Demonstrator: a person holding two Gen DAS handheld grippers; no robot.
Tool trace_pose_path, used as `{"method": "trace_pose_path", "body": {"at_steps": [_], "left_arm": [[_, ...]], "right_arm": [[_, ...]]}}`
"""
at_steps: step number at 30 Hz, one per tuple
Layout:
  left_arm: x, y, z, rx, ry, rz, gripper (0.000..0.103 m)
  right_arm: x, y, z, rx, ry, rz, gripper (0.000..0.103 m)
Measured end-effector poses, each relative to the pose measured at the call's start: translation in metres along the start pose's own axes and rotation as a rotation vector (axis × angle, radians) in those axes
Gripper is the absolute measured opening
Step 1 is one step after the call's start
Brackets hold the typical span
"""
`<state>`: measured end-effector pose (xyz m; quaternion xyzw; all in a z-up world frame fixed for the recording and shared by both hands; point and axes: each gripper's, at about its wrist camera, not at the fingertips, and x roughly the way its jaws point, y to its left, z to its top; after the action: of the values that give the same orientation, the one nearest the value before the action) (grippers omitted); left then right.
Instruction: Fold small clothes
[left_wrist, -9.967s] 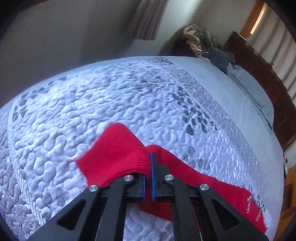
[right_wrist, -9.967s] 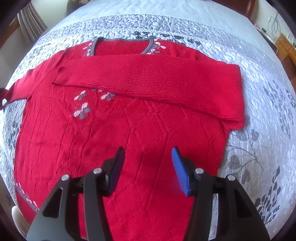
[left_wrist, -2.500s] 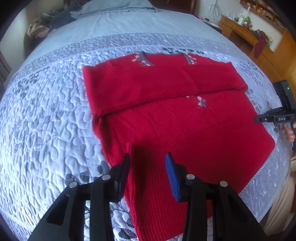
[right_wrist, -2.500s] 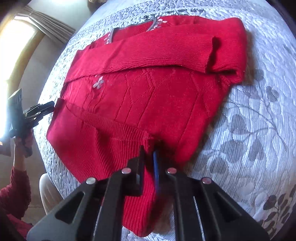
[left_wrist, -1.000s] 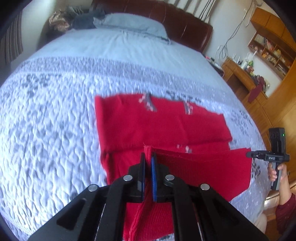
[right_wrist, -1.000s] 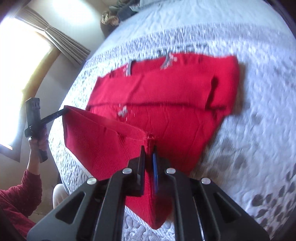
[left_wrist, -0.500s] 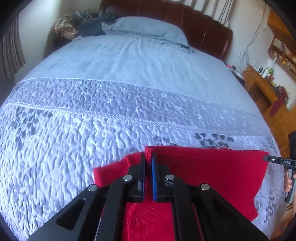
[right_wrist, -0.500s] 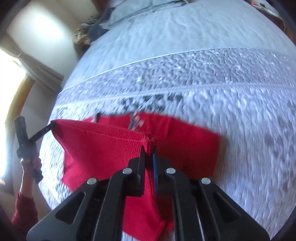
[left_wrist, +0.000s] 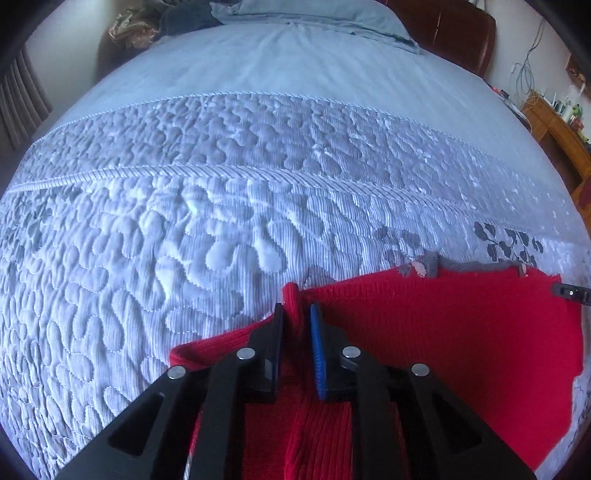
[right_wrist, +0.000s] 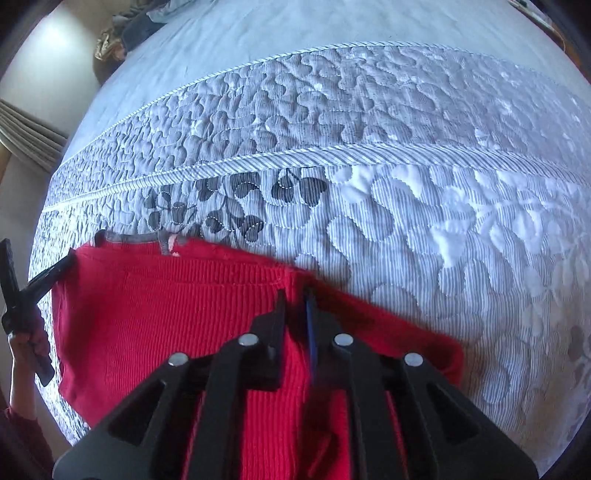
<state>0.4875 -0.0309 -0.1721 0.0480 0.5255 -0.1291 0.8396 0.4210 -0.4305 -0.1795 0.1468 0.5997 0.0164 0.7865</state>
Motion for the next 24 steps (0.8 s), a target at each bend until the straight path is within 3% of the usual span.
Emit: {"method": "trace_pose_path", "body": {"at_steps": [4,6,9,14,17,21,23,24], "left_arm": [[-0.028,-0.002,-0.012,0.012,-0.018,0.026,0.030],[-0.051,0.001,-0.024,0.013,-0.037,0.015,0.037],[-0.089,0.008,-0.055,0.006,-0.035,0.009,0.042],[-0.124,0.019,-0.130,-0.006,0.055,-0.020,0.044],[-0.129,0.019,-0.164,-0.028,0.092,-0.052,0.044],[-0.121,0.009,-0.181,-0.026,0.118,-0.049,0.045],[-0.114,0.008,-0.181,-0.052,0.134,-0.066,0.044],[-0.110,0.007,-0.181,-0.054,0.142,-0.066,0.038]], "right_arm": [[-0.028,0.002,-0.018,-0.051,-0.003,-0.038,0.030],[-0.049,0.002,-0.035,-0.067,-0.004,-0.001,0.032],[-0.079,0.005,-0.073,-0.118,0.009,0.047,0.037],[-0.104,0.005,-0.144,-0.170,0.071,0.139,0.048],[-0.100,0.007,-0.177,-0.162,0.124,0.182,0.048],[-0.083,0.011,-0.192,-0.129,0.155,0.189,0.047],[-0.076,0.013,-0.197,-0.106,0.161,0.234,0.035],[-0.073,0.016,-0.198,-0.103,0.160,0.243,0.027]]}}
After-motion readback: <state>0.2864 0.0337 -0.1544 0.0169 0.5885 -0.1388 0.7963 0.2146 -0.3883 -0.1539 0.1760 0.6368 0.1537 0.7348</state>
